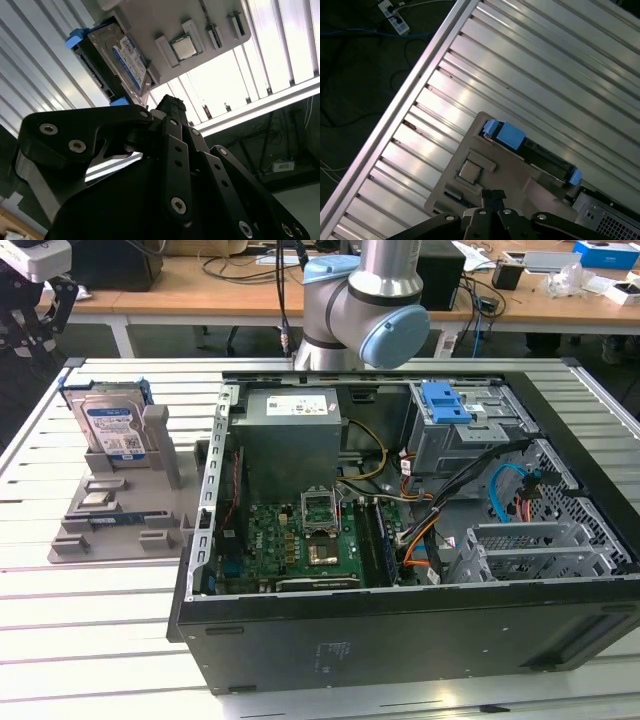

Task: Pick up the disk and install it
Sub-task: 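Pick up the disk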

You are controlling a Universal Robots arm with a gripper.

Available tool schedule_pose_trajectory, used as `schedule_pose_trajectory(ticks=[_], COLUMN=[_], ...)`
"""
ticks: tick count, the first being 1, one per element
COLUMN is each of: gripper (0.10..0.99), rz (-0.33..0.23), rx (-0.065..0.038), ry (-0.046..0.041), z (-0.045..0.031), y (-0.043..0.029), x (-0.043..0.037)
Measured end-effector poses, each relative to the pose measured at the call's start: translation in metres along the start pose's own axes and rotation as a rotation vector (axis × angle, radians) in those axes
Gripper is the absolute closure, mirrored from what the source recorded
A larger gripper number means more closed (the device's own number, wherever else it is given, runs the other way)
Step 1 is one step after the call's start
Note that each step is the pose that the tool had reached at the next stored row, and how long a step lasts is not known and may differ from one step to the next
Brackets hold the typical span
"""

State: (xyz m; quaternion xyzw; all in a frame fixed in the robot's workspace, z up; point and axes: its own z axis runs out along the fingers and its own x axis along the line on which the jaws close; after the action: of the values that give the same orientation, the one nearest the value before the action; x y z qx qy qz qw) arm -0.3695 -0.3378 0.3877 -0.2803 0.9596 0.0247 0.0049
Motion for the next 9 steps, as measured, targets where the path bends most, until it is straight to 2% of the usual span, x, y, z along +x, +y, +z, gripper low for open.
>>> schedule_pose_trajectory(ticks=[9], gripper=[0.98], rz=[-0.079], rx=[-0.002], ry=[0.0035], z=[0.0], y=[0.0], x=[0.0])
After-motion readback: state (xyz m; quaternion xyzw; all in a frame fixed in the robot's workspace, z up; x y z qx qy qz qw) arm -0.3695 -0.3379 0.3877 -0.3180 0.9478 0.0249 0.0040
